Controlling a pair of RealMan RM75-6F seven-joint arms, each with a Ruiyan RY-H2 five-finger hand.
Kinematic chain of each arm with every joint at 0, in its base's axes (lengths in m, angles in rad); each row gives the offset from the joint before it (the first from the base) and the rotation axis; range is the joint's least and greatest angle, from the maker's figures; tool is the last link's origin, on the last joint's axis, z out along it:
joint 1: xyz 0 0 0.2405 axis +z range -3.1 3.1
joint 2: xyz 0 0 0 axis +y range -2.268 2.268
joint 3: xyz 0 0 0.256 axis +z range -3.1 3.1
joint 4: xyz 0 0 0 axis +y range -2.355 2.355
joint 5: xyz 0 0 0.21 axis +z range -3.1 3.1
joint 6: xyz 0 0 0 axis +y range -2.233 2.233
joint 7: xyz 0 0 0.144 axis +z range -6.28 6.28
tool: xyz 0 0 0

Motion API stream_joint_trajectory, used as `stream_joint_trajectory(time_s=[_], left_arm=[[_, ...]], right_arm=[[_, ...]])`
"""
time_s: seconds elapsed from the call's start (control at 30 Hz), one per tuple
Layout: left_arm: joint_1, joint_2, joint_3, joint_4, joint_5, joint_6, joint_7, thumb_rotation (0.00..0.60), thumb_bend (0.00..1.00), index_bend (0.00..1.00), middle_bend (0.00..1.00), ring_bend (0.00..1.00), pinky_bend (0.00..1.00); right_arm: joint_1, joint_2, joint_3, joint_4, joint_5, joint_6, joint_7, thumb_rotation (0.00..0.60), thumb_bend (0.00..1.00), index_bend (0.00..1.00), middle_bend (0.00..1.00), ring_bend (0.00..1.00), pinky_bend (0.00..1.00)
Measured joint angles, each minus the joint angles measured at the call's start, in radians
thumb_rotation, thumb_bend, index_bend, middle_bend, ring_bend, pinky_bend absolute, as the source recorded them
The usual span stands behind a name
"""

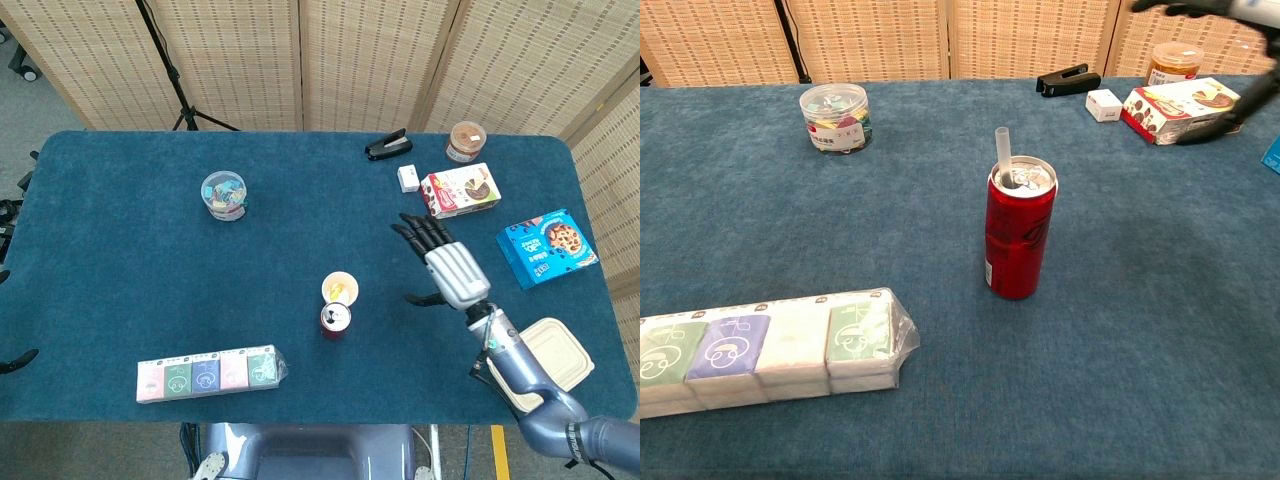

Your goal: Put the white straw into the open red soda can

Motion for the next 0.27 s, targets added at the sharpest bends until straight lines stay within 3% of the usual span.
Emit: stream_joint_trajectory(time_s=[0.13, 0.27], left_arm=[[0.001, -0.005, -0.002, 0.003, -0.014, -0.005, 0.027, 0.600, 0.00, 0.00, 0.00, 0.00, 0.00], [0.002, -0.006, -0.004, 0.010, -0.039, -0.014, 0.053, 0.600, 0.00, 0.00, 0.00, 0.00, 0.00]], right_arm=[[-0.093, 0.031, -0.020, -0.002, 0.044, 0.095, -0.172, 0.600, 0.00, 0.00, 0.00, 0.00, 0.00], [-0.199, 0.044, -0.055, -0.016, 0.057, 0.212, -0.253, 0.600, 0.00, 0.00, 0.00, 0.00, 0.00]])
